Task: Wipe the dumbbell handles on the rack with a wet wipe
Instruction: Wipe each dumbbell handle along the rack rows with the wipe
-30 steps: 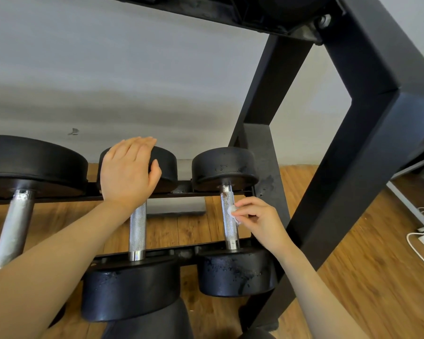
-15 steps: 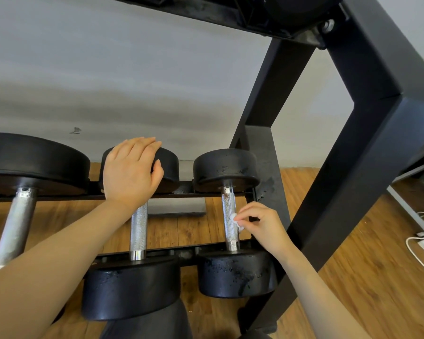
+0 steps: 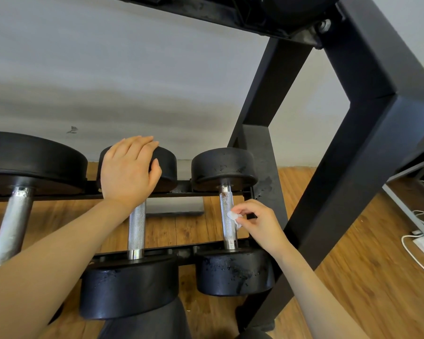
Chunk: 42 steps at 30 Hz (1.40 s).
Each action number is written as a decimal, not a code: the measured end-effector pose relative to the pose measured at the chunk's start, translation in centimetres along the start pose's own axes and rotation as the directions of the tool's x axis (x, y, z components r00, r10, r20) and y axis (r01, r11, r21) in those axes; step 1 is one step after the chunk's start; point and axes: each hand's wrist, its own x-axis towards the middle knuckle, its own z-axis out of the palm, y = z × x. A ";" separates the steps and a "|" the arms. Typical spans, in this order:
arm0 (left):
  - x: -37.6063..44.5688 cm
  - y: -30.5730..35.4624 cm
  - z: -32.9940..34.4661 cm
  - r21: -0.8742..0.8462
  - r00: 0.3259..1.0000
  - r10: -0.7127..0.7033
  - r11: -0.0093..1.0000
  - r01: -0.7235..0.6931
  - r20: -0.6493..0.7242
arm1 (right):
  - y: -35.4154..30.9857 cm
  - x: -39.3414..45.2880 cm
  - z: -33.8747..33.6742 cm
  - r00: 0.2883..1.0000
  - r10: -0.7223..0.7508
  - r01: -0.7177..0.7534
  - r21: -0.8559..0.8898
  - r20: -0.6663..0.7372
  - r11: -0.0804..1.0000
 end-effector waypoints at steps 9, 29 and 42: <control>0.0 0.0 0.0 0.006 1.000 -0.006 1.000 0.006 0.015 | 0.6 0.0 0.0 0.999 0.023 -0.027 0.083 0.043 0.996; 0.0 0.0 0.1 0.003 1.000 0.007 1.000 -0.007 0.002 | 0.4 -0.6 -0.9 0.974 0.143 -0.177 0.193 0.177 0.965; 0.0 -0.1 0.1 0.001 1.000 0.006 1.000 -0.006 -0.001 | -0.1 -0.6 -1.0 0.973 0.128 -0.146 0.082 0.194 0.986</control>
